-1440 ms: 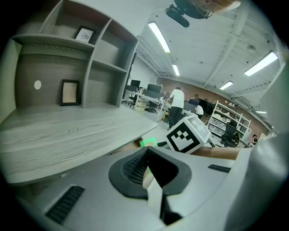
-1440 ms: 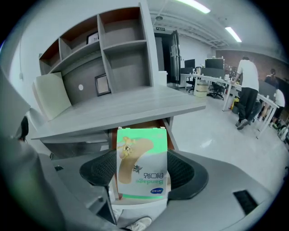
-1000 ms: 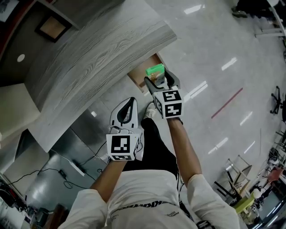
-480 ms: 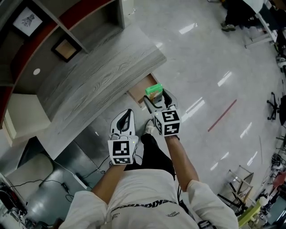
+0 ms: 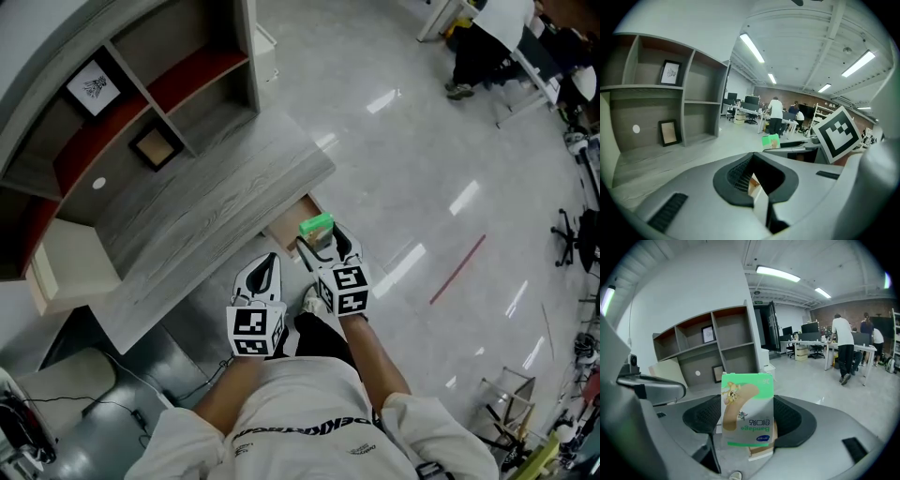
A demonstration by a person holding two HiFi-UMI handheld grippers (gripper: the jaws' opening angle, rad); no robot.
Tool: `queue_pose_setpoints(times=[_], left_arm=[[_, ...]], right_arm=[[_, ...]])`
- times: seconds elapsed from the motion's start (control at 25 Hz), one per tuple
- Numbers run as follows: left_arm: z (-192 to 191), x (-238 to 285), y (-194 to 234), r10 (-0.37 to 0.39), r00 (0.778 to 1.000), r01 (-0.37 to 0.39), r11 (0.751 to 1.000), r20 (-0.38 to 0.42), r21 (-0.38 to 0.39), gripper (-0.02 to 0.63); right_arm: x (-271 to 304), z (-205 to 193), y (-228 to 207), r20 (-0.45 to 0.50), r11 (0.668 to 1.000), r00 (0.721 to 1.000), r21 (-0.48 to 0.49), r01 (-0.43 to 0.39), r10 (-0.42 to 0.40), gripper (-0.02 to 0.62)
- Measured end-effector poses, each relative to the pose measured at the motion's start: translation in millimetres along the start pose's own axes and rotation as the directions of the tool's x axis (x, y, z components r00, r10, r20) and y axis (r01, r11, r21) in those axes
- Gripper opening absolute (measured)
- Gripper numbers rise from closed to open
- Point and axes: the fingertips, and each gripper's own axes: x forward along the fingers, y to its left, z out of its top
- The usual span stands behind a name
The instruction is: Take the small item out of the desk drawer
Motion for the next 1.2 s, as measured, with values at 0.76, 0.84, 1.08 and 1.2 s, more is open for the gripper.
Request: queue_pose_setpoints(times=[0.76, 0.84, 1.08, 1.2], left_arm=[[70.7, -35.2, -8.4, -0.026, 0.995, 0.022, 0.999, 0.099, 0.046, 0.015], [79.0, -37.5, -11.9, -0.029, 0.993, 0.023, 0.998, 0.115, 0.053, 0.015], [98.4, -39.8, -17.6, -0.034, 0.987, 0.02, 0.996, 0.154, 0.092, 0.016], [103.9, -40.4, -18.9, -0.033, 0.986, 0.017, 0.995, 0.166, 0.102, 0.015]], right_arm=[[-67.2, 84.2, 29.8, 0.146, 0.998, 0.989, -0.057, -0.009, 0.017, 0.371], [-74.6, 88.8, 33.0, 0.157, 0.998, 0.987, -0.061, -0.014, 0.024, 0.371], [-86.0, 99.3, 33.7, 0.181, 0.997, 0.983, -0.081, -0.013, 0.027, 0.371], [-89.6, 105.0, 32.1, 0.195, 0.997, 0.98, -0.074, -0.014, 0.028, 0.371]])
